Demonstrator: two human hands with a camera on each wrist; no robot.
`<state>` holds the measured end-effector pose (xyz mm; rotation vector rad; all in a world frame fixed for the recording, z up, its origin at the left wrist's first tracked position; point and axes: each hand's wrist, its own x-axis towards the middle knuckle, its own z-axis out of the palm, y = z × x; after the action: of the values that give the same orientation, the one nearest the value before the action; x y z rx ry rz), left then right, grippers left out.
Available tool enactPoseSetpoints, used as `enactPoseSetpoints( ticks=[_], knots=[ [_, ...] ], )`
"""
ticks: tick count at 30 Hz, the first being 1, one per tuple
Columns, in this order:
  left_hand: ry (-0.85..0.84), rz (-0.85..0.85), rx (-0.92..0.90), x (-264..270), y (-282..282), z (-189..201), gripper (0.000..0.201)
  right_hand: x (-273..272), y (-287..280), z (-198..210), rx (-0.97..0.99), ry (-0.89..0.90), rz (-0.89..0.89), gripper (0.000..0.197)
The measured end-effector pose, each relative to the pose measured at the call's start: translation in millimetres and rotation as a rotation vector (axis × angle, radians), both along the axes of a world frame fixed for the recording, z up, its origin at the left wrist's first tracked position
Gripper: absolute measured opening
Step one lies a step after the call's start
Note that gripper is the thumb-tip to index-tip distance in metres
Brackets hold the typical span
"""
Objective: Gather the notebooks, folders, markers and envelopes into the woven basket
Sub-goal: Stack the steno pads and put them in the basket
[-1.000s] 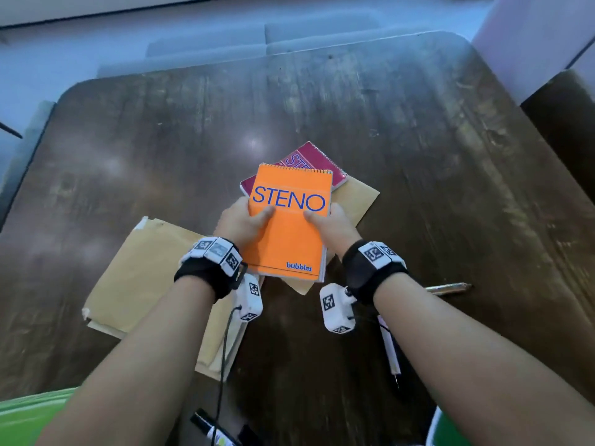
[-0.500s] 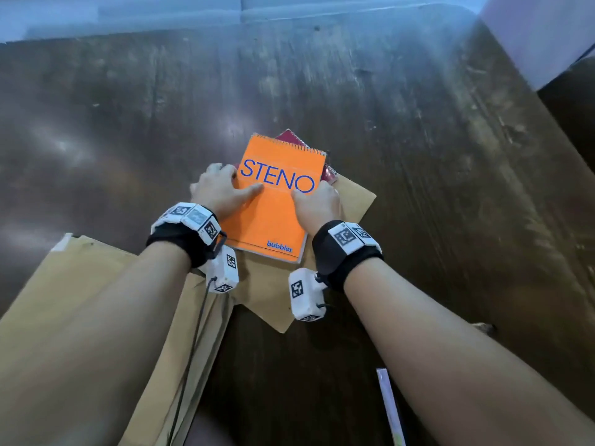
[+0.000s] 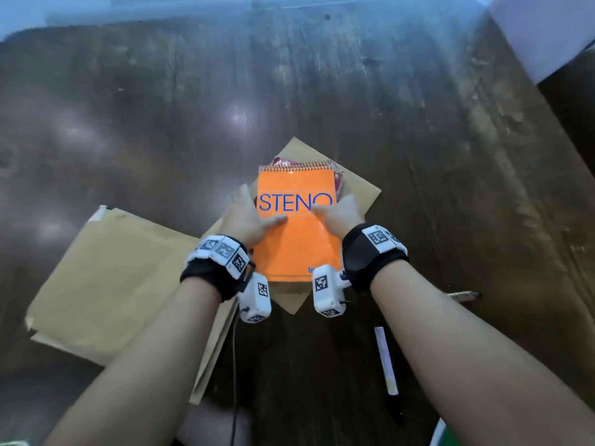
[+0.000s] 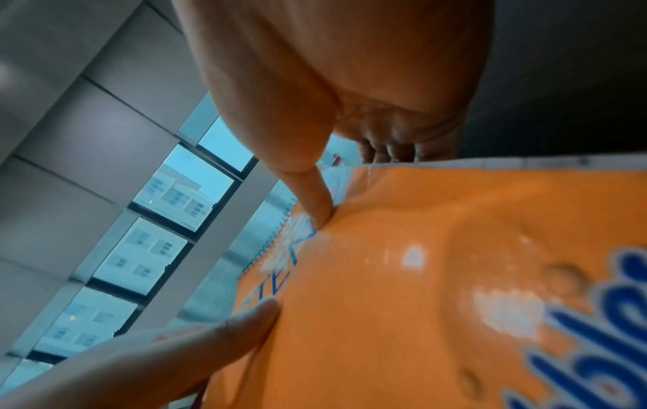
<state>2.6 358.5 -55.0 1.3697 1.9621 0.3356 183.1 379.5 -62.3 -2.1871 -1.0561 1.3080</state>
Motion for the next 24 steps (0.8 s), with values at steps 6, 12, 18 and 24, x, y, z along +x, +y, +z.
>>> enactPoseSetpoints(
  ticks=[6, 12, 18, 24],
  knots=[
    [-0.036, 0.027, -0.067, 11.8, -66.5, -10.3, 0.055, 16.1, -58.8, 7.6, -0.112, -0.045, 0.153, 0.034],
    [0.278, -0.143, -0.002, 22.0, -133.5, -3.9, 0.084, 32.6, -128.2, 21.5, 0.0, -0.066, 0.197, 0.035],
    [-0.233, 0.045, 0.096, 23.6, -180.6, 6.1, 0.071, 54.9, -179.8, 35.6, 0.13, 0.321, 0.138, 0.027],
    [-0.507, 0.089, 0.243, 23.9, -214.3, 34.9, 0.054, 69.9, -221.7, 61.1, 0.281, 0.499, 0.145, 0.065]
  ],
)
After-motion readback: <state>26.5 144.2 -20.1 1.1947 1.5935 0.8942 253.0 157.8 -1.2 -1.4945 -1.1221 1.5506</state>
